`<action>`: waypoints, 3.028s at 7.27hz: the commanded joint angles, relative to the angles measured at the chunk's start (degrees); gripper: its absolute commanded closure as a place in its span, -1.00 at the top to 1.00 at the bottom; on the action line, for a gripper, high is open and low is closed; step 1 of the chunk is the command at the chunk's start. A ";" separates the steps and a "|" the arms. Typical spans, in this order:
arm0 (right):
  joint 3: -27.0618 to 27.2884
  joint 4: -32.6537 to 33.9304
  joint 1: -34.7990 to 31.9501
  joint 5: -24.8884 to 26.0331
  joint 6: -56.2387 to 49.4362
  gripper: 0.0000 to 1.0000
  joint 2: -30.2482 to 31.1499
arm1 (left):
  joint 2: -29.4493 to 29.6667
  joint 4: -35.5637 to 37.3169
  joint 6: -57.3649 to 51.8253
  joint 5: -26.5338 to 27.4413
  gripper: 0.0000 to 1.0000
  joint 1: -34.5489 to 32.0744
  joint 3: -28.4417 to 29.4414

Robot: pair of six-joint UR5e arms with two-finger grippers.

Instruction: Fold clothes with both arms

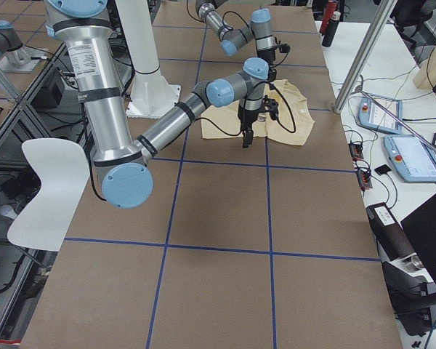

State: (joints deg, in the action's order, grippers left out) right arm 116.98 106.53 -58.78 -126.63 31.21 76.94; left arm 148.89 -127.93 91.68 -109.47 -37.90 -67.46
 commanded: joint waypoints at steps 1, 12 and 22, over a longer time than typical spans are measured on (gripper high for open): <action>-1.13 -0.01 0.07 0.07 0.25 1.00 -1.34 | 3.06 -6.26 0.17 3.37 -1.00 2.38 8.54; -1.05 -11.39 1.63 -3.18 12.76 1.00 -0.13 | -15.61 4.21 -0.53 5.32 1.00 2.74 -23.17; -5.86 -31.66 32.85 13.78 39.18 0.96 3.77 | -28.66 16.13 -4.58 5.32 1.00 4.15 -43.28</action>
State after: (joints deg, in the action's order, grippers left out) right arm 113.40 73.97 -27.34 -113.39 70.02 83.21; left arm 120.32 -111.82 87.10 -104.16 -33.75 -110.39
